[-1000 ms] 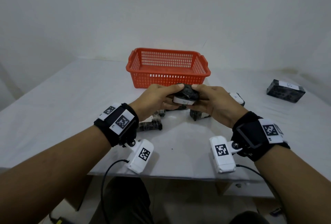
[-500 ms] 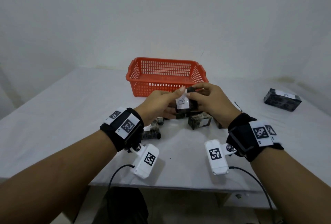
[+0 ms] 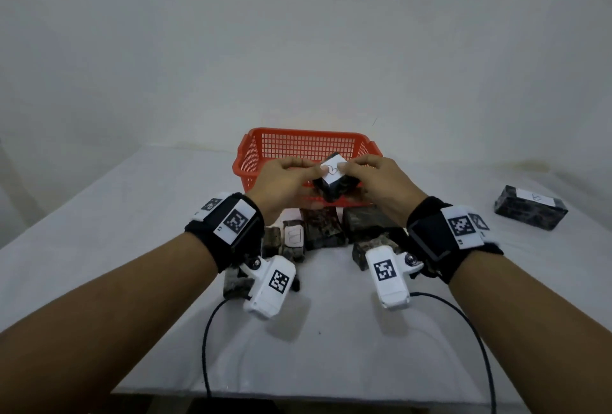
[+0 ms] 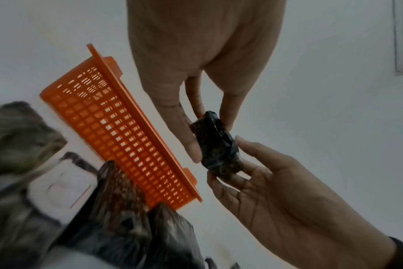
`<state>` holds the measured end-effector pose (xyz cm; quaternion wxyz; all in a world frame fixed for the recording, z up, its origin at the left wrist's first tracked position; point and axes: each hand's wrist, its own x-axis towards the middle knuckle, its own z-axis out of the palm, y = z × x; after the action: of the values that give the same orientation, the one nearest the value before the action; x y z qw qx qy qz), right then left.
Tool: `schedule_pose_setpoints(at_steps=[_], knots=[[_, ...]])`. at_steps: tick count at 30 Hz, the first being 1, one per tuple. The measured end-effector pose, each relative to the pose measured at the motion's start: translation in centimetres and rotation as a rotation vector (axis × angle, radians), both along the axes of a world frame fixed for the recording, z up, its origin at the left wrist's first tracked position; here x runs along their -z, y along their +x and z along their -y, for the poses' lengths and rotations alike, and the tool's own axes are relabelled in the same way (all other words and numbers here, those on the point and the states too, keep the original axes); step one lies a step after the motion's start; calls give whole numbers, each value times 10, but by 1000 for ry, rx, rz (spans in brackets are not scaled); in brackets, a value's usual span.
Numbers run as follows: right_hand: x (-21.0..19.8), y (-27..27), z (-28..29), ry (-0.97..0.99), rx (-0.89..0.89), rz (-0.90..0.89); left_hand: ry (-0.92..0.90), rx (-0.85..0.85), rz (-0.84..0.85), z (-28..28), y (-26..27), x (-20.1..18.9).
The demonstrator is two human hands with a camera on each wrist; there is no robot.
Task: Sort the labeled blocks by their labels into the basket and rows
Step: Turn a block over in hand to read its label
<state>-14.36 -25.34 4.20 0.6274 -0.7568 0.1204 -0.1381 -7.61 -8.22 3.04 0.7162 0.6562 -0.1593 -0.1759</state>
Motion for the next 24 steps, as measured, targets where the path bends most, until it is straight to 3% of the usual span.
schedule_pose_setpoints(at_steps=[7, 11, 14, 18, 24], knots=[[-22, 85, 9, 102, 2, -64, 60, -94, 52, 16, 83, -26], [-30, 146, 16, 159, 58, -122, 162, -164, -3, 30, 151, -40], [-31, 192, 23, 151, 69, -145, 240, -116, -76, 40, 203, -48], [-26, 241, 29, 130, 61, -184, 321, -129, -107, 51, 257, -45], [3, 305, 41, 52, 48, -300, 540, -144, -78, 62, 296, -27]])
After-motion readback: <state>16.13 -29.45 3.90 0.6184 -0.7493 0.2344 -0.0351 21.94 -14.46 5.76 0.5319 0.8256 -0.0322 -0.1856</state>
